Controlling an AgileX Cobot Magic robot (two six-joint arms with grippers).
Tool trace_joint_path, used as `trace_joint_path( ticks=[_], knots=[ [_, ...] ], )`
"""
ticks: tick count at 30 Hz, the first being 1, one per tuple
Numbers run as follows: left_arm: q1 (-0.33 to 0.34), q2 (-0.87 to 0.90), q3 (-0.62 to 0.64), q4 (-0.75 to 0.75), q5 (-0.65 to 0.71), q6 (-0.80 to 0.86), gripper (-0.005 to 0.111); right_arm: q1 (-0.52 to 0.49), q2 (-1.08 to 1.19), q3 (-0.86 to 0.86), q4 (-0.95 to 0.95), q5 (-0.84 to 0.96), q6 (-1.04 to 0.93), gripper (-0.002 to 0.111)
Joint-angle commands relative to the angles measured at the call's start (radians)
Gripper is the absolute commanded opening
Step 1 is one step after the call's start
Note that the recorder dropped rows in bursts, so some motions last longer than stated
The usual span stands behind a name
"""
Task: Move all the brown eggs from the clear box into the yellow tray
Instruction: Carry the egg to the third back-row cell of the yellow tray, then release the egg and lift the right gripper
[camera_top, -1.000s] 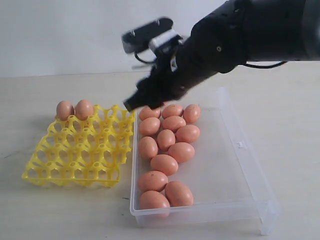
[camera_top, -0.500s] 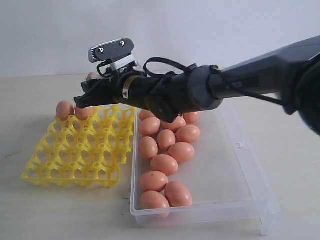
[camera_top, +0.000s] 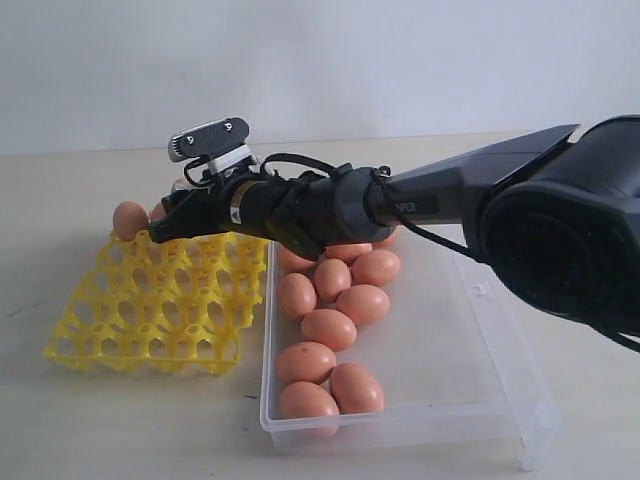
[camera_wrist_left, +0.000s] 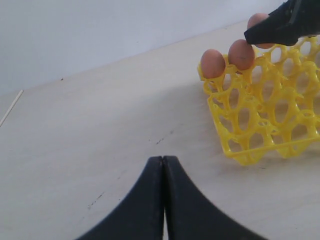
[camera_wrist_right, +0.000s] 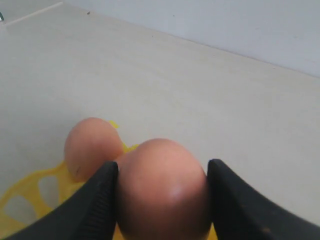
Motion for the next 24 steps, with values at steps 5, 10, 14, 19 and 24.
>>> trace_joint_path(
  ticks=[5,10,14,19,24],
  knots=[
    [-0.004,-0.006,-0.004,0.000,-0.008,-0.006,0.000,-0.022,-0.001,-0.010,-0.003,0.048,-0.010,0.048],
    [-0.004,-0.006,-0.004,0.000,-0.008,-0.006,0.000,-0.022,0.000,-0.010,0.002,0.049,-0.010,0.067],
    [-0.004,-0.006,-0.004,0.000,-0.008,-0.006,0.000,-0.022,-0.062,-0.010,0.002,0.142,-0.017,0.067],
    [-0.004,-0.006,-0.004,0.000,-0.008,-0.006,0.000,-0.022,-0.281,-0.010,-0.014,0.455,-0.041,0.067],
    [-0.004,-0.006,-0.004,0.000,-0.008,-0.006,0.000,-0.022,-0.463,0.018,-0.023,0.898,-0.065,0.067]
  ],
)
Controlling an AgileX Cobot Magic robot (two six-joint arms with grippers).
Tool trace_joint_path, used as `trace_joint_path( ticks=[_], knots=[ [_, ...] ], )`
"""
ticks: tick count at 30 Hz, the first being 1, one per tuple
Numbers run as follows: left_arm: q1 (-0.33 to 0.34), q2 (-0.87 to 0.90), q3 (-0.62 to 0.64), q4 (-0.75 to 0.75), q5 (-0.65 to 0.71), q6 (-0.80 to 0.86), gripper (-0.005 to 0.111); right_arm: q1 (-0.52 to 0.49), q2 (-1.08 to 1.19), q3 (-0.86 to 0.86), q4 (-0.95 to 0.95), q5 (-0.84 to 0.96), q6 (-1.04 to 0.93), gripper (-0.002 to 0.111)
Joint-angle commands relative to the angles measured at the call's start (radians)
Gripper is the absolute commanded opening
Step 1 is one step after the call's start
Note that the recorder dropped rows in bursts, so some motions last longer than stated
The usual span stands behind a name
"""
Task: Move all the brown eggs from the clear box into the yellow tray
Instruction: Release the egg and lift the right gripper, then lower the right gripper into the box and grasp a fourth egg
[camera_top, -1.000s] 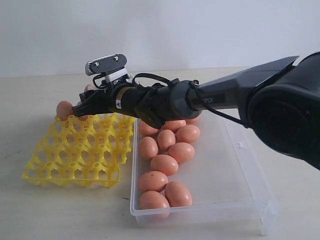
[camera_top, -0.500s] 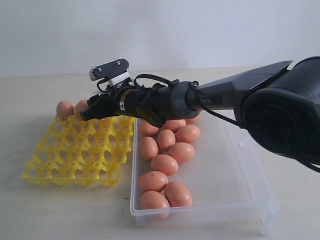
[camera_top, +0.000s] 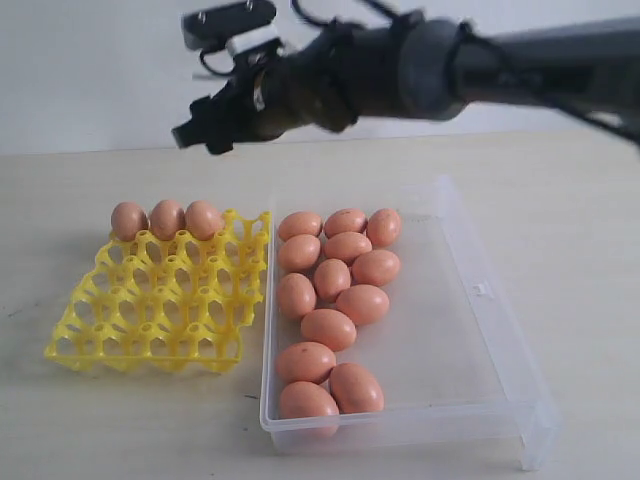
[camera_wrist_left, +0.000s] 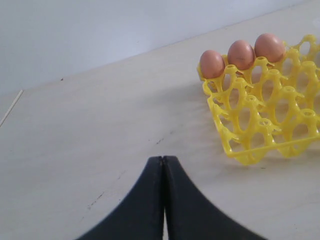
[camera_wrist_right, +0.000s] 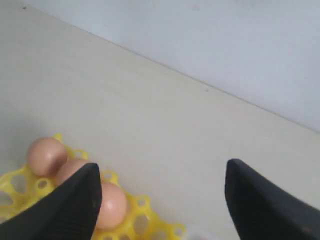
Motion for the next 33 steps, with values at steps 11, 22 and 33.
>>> trace_joint_path(
  ticks=[11,22,33],
  knots=[
    [-0.004,-0.006,-0.004,0.000,-0.008,-0.006,0.000,-0.039,-0.222,0.281,0.178,0.628,0.117,0.064],
    [-0.004,-0.006,-0.004,0.000,-0.008,-0.006,0.000,-0.063,-0.170,0.302,0.317,0.622,-0.529,0.064],
    [-0.004,-0.006,-0.004,0.000,-0.008,-0.006,0.000,-0.063,-0.115,0.302,0.327,0.657,-0.928,0.060]
  ],
)
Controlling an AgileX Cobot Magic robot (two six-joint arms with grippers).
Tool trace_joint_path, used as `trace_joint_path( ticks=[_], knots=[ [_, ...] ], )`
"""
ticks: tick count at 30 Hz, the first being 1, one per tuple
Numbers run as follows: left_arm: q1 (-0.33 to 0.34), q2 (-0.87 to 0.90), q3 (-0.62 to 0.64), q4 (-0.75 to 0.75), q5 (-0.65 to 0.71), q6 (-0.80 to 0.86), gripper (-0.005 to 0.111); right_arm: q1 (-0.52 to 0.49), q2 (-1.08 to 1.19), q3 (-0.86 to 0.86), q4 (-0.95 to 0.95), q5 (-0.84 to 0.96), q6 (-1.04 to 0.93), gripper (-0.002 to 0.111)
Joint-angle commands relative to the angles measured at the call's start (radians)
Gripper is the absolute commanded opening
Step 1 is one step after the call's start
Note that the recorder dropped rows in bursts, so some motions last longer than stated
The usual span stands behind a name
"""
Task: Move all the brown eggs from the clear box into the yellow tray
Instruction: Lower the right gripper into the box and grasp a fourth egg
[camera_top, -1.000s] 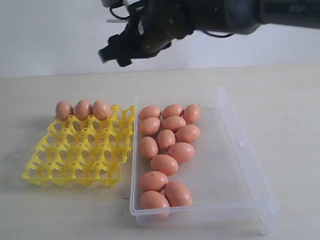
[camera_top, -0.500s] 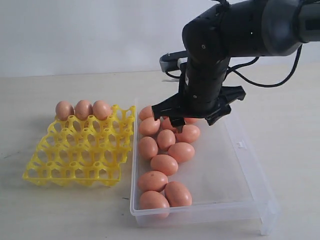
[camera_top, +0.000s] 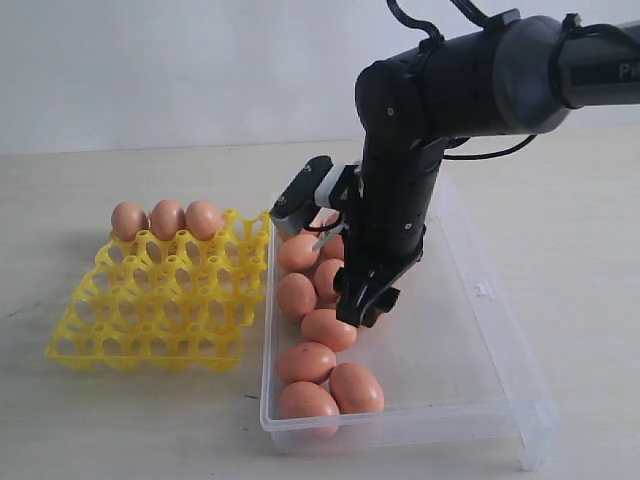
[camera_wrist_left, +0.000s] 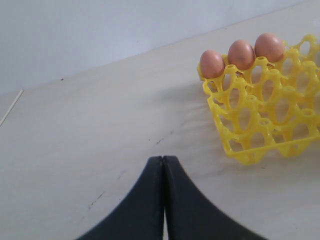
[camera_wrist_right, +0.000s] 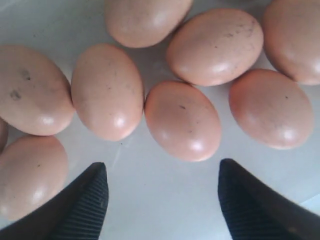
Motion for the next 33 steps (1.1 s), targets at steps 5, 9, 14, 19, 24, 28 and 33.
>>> trace_joint_path(
  ticks=[5,9,14,19,24,28,33],
  knots=[
    [-0.004,-0.006,-0.004,0.000,-0.008,-0.006,0.000,-0.003,0.049,0.001,-0.034,-0.064,-0.090,0.060],
    [-0.004,-0.006,-0.004,0.000,-0.008,-0.006,0.000,-0.003,0.069,0.001,-0.034,-0.098,-0.099,0.060],
    [-0.004,-0.006,-0.004,0.000,-0.008,-0.006,0.000,-0.003,0.099,-0.006,-0.038,-0.118,-0.119,0.061],
    [-0.004,-0.006,-0.004,0.000,-0.008,-0.006,0.000,-0.003,0.129,-0.006,-0.038,-0.142,-0.148,0.061],
    [-0.004,-0.006,-0.004,0.000,-0.008,-0.006,0.000,-0.003,0.139,-0.006,-0.038,-0.161,-0.154,0.042],
    [-0.004,-0.006,-0.004,0.000,-0.008,-0.006,0.000,-0.003,0.135,-0.006,-0.038,-0.156,-0.137,0.000],
    [-0.004,-0.006,-0.004,0.000,-0.008,-0.006,0.000,-0.003,0.037,0.083,-0.155,-0.192,0.012,0.000]
  ],
)
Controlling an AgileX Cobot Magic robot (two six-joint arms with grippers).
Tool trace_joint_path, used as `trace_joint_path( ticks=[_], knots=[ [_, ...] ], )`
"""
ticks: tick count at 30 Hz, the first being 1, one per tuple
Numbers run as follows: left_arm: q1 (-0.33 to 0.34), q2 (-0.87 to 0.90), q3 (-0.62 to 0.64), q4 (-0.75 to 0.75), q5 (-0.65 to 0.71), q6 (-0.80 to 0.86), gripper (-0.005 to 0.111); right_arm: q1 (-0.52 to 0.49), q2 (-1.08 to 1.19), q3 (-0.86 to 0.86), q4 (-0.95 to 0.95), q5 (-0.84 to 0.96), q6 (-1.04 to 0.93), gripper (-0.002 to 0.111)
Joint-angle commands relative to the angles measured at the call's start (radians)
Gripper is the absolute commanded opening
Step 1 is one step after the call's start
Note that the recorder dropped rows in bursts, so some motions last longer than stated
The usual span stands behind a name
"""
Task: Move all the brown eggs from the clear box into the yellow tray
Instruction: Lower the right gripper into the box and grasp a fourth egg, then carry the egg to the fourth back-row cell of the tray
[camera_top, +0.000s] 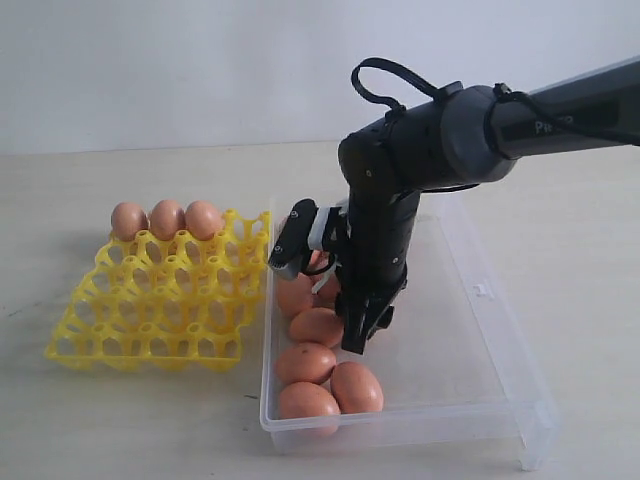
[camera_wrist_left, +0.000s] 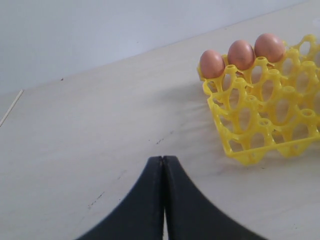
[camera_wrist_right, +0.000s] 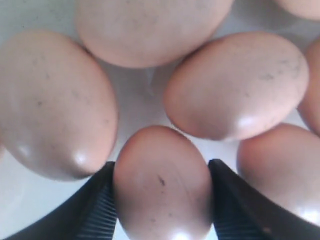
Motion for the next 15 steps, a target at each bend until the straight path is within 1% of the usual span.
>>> trace_joint_path(
  ticks=[1,2,4,7,9,12,15],
  knots=[
    [-0.004,-0.006,-0.004,0.000,-0.008,-0.006,0.000,-0.003,-0.132,0.100,-0.121,-0.065,0.124,0.000],
    [-0.004,-0.006,-0.004,0.000,-0.008,-0.006,0.000,-0.006,-0.175,0.140,-0.126,-0.121,0.153,0.000],
    [-0.004,-0.006,-0.004,0.000,-0.008,-0.006,0.000,-0.006,-0.245,0.208,-0.085,-0.287,0.186,0.000],
    [-0.004,-0.006,-0.004,0.000,-0.008,-0.006,0.000,-0.006,-0.299,0.284,0.083,-0.652,0.198,0.000],
    [-0.004,-0.006,-0.004,0.000,-0.008,-0.006,0.000,0.001,-0.285,0.296,0.196,-0.840,0.215,0.000],
    [-0.004,-0.006,-0.004,0.000,-0.008,-0.006,0.000,0.002,-0.227,0.269,0.162,-0.980,0.336,0.000],
    [-0.004,-0.006,-0.004,0.000,-0.008,-0.006,0.000,0.002,-0.157,0.204,0.036,-0.998,0.463,0.000]
  ],
)
